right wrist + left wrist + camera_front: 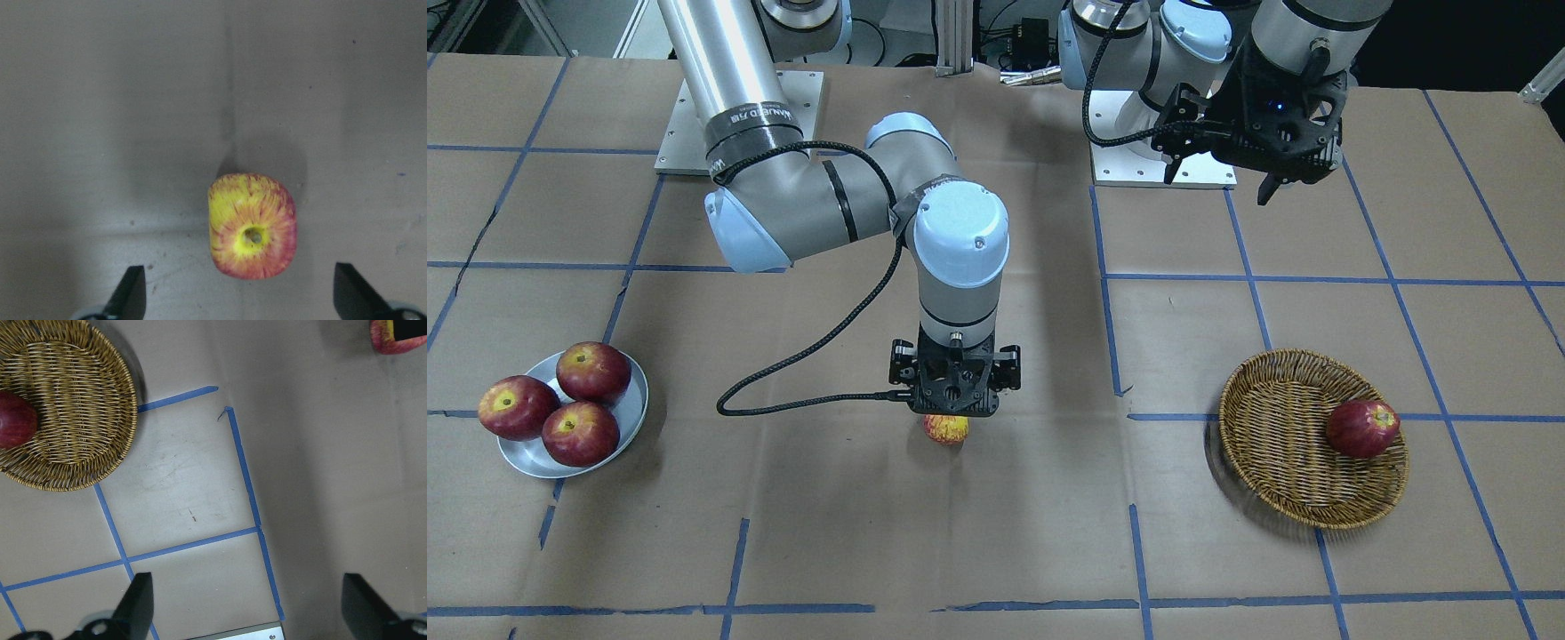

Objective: Transfer apple from basket to plate
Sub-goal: 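Close the right gripper on the yellow-red apple and lift it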

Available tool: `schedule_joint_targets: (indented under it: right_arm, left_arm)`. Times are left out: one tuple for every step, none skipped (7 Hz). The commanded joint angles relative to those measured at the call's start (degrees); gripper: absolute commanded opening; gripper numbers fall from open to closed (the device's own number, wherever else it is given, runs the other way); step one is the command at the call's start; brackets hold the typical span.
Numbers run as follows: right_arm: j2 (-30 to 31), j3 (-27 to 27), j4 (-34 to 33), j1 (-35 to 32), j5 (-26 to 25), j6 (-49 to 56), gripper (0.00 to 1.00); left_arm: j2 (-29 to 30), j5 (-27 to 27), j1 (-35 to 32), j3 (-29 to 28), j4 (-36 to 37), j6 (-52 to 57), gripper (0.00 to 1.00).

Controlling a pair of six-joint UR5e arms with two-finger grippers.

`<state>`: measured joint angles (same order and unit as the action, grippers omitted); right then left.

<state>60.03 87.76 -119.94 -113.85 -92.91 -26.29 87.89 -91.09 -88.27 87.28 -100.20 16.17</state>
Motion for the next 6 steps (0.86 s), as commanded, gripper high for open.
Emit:
schedule_joint_targets:
  right_arm:
    - [-2.19, 0.39, -0.56, 0.20, -0.78, 0.45, 1.00]
    - [-3.50, 1.52, -3.69, 0.29, -0.70, 0.98, 1.00]
    - [-4.73, 2.84, -7.46, 0.29, -0.61, 1.33, 1.00]
    - [-5.70, 3.64, -9.33, 0.29, -0.43, 1.33, 0.96]
    - [-5.71, 3.47, -9.43, 0.38, -0.08, 1.25, 0.71]
    - [-5.37, 3.47, -9.26, 0.38, -0.17, 1.25, 0.56]
  left_arm:
    - [0.09, 0.03, 0.03, 0.00, 0.01, 0.00, 0.99]
    - [0.09, 0.03, 0.03, -0.09, 0.01, 0.00, 0.99]
    - [0.09, 0.03, 0.03, -0.01, 0.01, 0.00, 0.99]
    - [0.09, 0.03, 0.03, 0.00, 0.01, 0.00, 0.99]
    - [0.18, 0.03, 0.03, 0.00, 0.01, 0.00, 0.99]
    - [0.18, 0.03, 0.03, 0.00, 0.01, 0.00, 0.99]
